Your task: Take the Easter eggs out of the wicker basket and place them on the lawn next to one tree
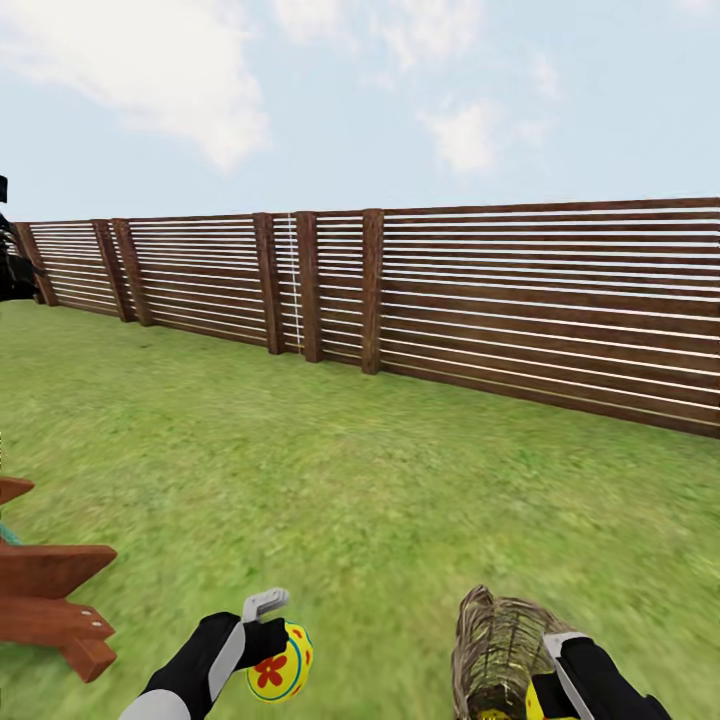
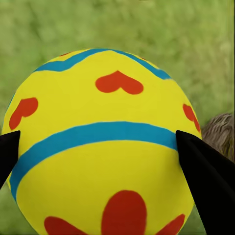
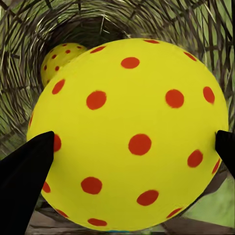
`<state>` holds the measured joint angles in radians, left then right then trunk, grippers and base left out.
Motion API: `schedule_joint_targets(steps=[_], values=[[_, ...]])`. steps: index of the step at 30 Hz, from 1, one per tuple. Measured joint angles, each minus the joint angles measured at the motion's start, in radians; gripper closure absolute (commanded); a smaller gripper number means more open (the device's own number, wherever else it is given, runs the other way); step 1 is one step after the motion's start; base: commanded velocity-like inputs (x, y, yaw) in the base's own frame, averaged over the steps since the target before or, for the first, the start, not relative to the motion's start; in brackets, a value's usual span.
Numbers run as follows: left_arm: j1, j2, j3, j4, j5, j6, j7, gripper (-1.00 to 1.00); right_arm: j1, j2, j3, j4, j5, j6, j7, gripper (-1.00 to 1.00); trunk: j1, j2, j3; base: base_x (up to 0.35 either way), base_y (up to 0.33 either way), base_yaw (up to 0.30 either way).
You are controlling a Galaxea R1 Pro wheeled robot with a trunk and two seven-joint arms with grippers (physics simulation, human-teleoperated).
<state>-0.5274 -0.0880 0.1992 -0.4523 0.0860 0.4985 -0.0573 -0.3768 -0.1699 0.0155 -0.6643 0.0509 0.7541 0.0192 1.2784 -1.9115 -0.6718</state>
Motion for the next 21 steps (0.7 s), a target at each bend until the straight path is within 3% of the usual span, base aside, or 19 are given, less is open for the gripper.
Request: schedule_joint_targets(steps=[9, 13, 21], values=[[0.0, -0.008, -0.002, 0.034, 0.002, -0.002, -0.001, 1.0, 0.0, 0.0, 0.002, 0.001, 0.004, 0.0, 0.0, 1.0, -0.035, 0.063, 0.028, -0.004, 0.0, 0.0], [0.0, -0.009, -0.001, 0.04, 0.002, -0.001, -0.001, 1.0, 0.0, 0.002, 0.038, 0.0, 0.013, -0.003, 0.0, 1.0, -0.05, 0.091, 0.041, 0.0, 0.0, 0.0], [0.0, -0.009, -0.001, 0.04, 0.002, -0.001, -0.001, 1.0, 0.0, 0.012, 0.043, -0.005, 0.012, -0.012, 0.0, 1.0, -0.081, 0.147, 0.066, 0.0, 0.0, 0.0]])
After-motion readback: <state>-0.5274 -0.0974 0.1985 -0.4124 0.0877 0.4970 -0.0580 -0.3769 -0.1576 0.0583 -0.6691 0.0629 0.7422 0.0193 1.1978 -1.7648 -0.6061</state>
